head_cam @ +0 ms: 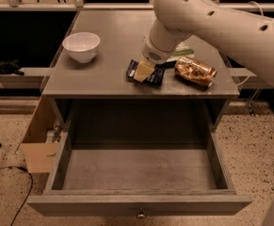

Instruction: Pick rxbar blueberry from top drawer and place on counter

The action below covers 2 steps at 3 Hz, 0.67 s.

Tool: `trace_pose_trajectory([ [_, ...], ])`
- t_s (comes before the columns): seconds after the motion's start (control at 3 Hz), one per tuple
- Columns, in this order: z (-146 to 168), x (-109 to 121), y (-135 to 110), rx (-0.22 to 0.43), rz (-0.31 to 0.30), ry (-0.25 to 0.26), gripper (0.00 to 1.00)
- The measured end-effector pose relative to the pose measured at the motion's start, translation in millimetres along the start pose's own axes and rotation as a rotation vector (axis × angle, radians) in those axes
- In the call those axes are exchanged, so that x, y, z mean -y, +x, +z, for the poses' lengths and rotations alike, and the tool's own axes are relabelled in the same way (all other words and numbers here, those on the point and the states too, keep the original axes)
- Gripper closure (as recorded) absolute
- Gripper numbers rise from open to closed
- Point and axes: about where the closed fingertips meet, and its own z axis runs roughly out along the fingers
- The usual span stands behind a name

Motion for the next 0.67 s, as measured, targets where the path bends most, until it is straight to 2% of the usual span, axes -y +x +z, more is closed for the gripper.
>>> trace_pose_trajectory([
  [0.67, 0.0, 0.0, 0.0, 0.000, 0.000, 0.000, 0.05],
])
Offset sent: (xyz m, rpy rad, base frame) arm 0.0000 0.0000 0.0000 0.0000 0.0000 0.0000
